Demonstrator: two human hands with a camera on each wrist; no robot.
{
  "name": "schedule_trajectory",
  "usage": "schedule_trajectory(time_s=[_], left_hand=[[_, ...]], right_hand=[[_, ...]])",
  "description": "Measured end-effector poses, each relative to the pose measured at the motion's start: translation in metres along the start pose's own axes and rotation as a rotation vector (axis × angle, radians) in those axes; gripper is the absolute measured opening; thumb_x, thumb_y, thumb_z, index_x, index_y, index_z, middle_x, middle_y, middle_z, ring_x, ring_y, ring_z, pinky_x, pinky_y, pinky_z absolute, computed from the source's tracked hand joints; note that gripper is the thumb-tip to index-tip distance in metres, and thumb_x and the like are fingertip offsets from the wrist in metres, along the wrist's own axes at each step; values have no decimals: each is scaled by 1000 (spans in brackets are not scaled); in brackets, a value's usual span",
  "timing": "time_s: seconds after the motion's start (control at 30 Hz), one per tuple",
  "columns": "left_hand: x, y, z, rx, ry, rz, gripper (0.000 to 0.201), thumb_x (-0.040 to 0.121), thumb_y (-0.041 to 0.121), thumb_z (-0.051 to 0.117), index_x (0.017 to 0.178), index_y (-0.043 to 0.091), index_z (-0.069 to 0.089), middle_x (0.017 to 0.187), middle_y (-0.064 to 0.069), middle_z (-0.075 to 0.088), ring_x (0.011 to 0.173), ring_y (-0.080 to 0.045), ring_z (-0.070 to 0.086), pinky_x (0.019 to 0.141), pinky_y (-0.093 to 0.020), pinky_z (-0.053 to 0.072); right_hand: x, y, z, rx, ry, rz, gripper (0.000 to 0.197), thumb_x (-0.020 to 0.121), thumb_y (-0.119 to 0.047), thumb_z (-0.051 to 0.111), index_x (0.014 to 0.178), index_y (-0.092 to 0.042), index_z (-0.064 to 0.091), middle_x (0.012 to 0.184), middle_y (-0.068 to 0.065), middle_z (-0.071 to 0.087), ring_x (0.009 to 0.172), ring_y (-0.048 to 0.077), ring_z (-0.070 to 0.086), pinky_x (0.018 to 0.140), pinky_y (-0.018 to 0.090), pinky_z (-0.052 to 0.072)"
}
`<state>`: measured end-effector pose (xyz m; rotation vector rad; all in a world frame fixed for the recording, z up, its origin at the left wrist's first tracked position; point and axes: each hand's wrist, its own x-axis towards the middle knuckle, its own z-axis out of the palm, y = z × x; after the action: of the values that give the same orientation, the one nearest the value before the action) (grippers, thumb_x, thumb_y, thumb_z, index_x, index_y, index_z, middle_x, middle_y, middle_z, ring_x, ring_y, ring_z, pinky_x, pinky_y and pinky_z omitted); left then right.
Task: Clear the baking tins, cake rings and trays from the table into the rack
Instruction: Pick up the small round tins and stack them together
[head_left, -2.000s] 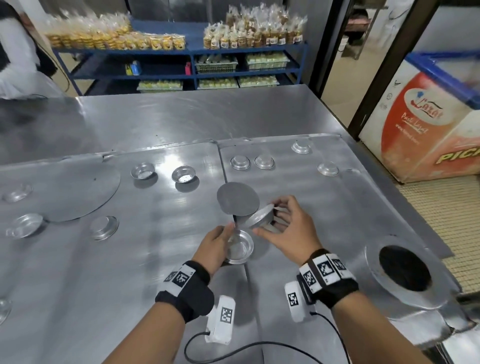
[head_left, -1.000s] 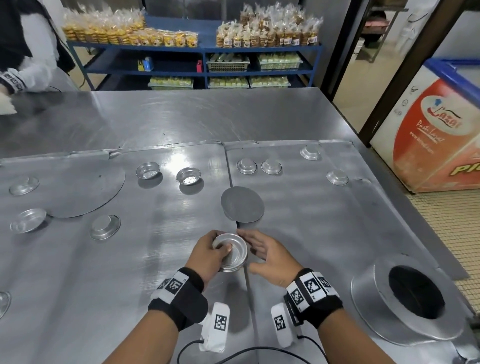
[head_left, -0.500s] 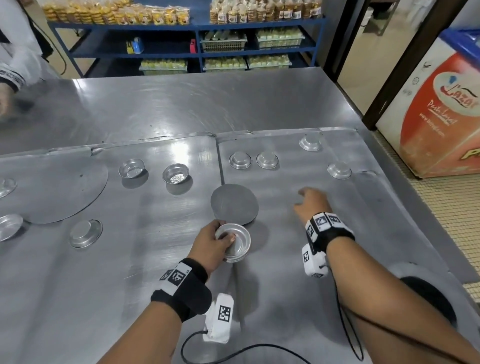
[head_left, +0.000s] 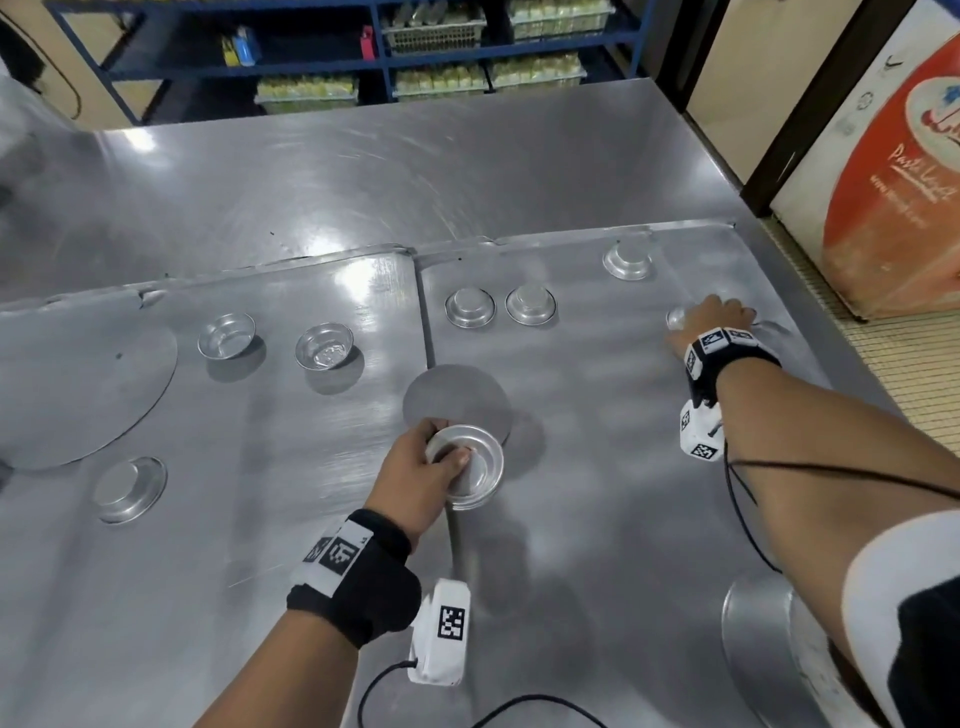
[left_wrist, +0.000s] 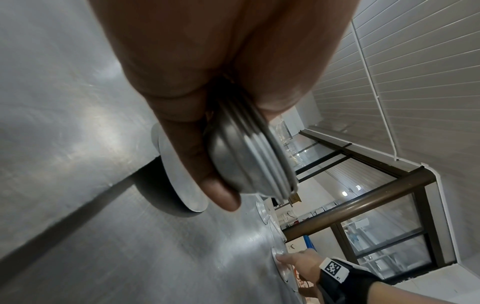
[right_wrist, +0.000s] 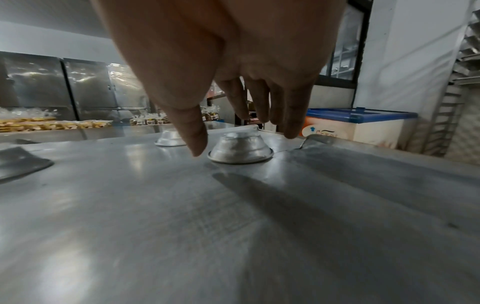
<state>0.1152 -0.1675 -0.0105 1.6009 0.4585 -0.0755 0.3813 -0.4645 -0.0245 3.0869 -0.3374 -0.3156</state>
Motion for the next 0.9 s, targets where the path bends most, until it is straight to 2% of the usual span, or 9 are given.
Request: schedule_trajectory(time_s=[0.07, 0.13, 0.17, 0.27, 0.43, 0.6, 0.67, 0.8, 0.9], left_hand=[[1, -4, -2, 24, 11, -1, 14, 89, -3, 63, 100, 6, 64, 78, -2, 66, 70, -14, 59, 62, -28, 45], [0, -8, -5, 45, 22, 0, 15, 90, -6, 61, 100, 5, 64, 77, -1, 65, 70, -14, 59, 62, -29, 44], [-1, -9, -6, 47, 28, 1, 14, 90, -6, 61, 100, 4, 63, 77, -1, 65, 70, -14, 58, 62, -29, 44], [-5, -12, -11, 53, 42, -5, 17, 90, -7, 61, 101, 6, 64, 79, -2, 66, 71, -15, 59, 63, -29, 45], [-16, -14, -17, 61, 55, -12, 21, 89, -6, 62, 98, 13, 64, 81, -2, 67, 74, -17, 61, 63, -31, 46], [-33, -15, -21, 41, 48, -50, 21, 90, -7, 59, 107, 5, 63, 89, -10, 66, 78, -21, 61, 59, -31, 49], [-40, -17, -23, 15, 46, -75, 23, 89, -8, 58, 109, 4, 62, 92, -14, 67, 81, -24, 62, 62, -33, 51], [-58, -18, -29, -16, 35, -97, 22, 88, -9, 58, 107, 1, 62, 88, -13, 66, 80, -25, 60, 65, -34, 49], [-73, -19, -37, -50, 35, -100, 21, 83, 3, 64, 104, 4, 63, 88, -12, 67, 81, -26, 62, 67, -36, 51]], right_hand=[[7, 3, 3, 24, -52, 15, 57, 84, -45, 56, 130, -12, 51, 126, 15, 50, 120, 39, 45, 101, 45, 34], [14, 6, 8, 44, -69, 48, 74, 69, -56, 52, 130, -14, 50, 124, 15, 52, 118, 40, 49, 102, 48, 39], [17, 8, 10, 95, -48, 66, 75, 67, -55, 52, 130, -14, 49, 125, 16, 53, 118, 40, 50, 102, 49, 39], [9, 9, 6, 179, -5, 117, 61, 87, -36, 61, 133, -3, 40, 132, 23, 49, 127, 42, 45, 105, 46, 35], [-15, 4, 8, 382, 48, 98, 81, 72, -27, 81, 134, -1, 36, 129, 24, 54, 123, 40, 52, 99, 44, 49], [-71, -18, 11, 573, 137, 5, 69, 66, -17, 86, 122, -3, 47, 120, 23, 59, 109, 41, 61, 91, 43, 53], [-99, -32, 16, 683, 153, -16, 65, 65, -13, 85, 119, -6, 49, 121, 21, 58, 107, 40, 60, 90, 42, 53], [-158, -57, 25, 758, 149, -162, 76, 66, -17, 86, 132, -10, 49, 130, 18, 53, 117, 36, 52, 96, 34, 43], [-206, -68, 27, 827, 167, -261, 73, 64, -23, 87, 128, -16, 52, 125, 12, 50, 114, 31, 53, 95, 34, 43]])
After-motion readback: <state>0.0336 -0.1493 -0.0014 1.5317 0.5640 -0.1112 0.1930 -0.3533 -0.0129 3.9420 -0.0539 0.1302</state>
